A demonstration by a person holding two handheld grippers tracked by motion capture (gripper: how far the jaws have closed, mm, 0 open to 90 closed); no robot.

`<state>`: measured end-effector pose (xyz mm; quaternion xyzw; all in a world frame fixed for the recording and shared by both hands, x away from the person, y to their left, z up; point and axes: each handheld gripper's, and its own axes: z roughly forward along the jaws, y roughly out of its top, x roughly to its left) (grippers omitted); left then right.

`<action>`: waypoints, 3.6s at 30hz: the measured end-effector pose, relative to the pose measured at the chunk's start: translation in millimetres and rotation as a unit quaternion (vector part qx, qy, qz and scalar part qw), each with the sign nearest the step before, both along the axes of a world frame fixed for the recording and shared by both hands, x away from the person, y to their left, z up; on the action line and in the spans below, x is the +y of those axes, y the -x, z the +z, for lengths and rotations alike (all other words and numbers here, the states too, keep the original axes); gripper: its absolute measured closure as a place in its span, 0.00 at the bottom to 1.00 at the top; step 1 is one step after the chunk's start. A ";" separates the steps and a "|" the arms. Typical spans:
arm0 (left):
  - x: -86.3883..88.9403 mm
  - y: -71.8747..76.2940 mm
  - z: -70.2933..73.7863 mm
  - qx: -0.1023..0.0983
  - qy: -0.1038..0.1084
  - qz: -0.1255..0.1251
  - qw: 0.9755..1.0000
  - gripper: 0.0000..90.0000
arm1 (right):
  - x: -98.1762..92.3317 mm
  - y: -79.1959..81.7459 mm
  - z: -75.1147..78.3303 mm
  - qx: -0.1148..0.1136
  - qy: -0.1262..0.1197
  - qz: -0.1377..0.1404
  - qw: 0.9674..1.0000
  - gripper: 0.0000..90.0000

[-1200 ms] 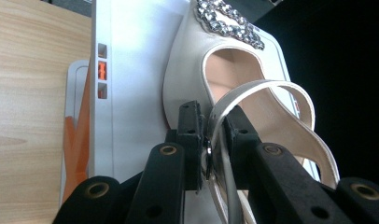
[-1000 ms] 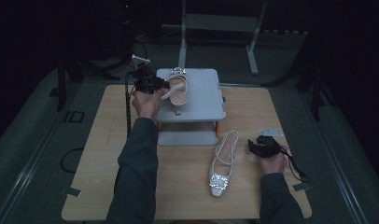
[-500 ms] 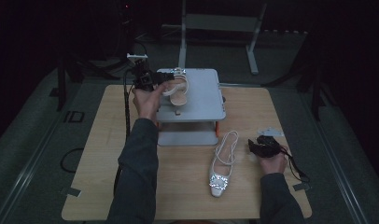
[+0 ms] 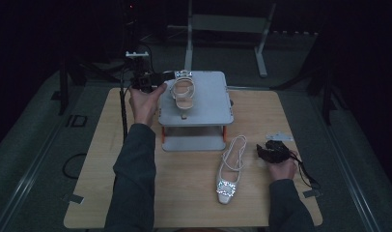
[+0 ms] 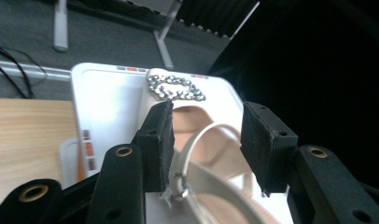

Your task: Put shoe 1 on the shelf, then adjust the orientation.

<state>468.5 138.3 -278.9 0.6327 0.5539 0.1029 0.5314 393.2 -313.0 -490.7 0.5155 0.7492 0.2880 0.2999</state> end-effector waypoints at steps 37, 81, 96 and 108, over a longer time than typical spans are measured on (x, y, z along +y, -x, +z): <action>35.8 41.5 -53.6 -0.022 -0.159 0.038 0.986 0.59 | 6.2 8.6 23.8 -0.021 -0.049 0.031 0.998 0.58; 44.8 92.2 -216.2 0.067 -0.192 0.025 0.979 0.56 | 35.5 63.6 42.5 -0.009 -0.082 0.148 0.986 0.56; 42.8 92.5 -221.4 0.070 -0.193 0.021 0.979 0.56 | 49.0 52.6 29.6 0.055 -0.126 0.153 0.979 0.72; 42.7 92.4 -221.6 0.069 -0.194 0.021 0.978 0.56 | 53.5 44.3 31.8 0.048 -0.104 0.151 0.982 0.79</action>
